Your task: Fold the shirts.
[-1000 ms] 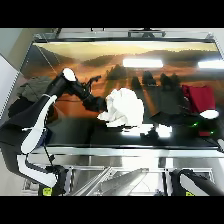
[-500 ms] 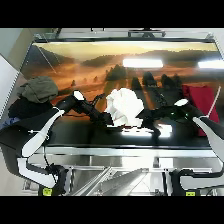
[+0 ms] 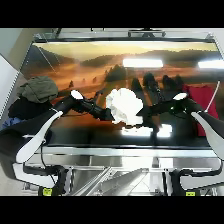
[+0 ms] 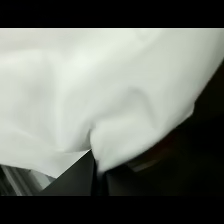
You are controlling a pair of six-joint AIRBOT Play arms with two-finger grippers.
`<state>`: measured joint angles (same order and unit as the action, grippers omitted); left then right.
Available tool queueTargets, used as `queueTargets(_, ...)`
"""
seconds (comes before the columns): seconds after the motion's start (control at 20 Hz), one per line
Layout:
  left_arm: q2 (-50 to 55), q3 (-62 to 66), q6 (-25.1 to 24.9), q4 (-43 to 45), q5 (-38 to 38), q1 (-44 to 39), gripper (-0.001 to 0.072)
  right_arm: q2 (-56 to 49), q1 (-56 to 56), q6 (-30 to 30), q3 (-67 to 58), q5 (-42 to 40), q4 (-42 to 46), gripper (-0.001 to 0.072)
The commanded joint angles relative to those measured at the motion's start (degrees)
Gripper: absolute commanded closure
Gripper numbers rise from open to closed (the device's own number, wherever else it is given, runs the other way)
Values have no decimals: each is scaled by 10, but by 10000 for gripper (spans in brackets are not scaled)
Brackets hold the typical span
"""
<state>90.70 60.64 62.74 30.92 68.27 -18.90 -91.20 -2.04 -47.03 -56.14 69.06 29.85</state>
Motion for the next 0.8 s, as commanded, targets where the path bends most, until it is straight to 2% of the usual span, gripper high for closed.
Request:
queueTargets(0.0,-73,0,-14,-50,12,47,712,50,40,4,-26,87,-52,691)
queueTargets(0.2,-212,43,-6,-85,50,161,712,171,139,8,-65,180,-233,691)
queueTargets(0.3,-270,90,10,-85,55,213,711,236,185,5,-76,186,-286,690)
queueTargets(0.5,-346,138,18,-81,68,243,695,316,182,-45,-76,171,-235,688)
queueTargets(0.75,-360,18,16,-80,51,158,694,316,42,-68,-54,118,-143,687)
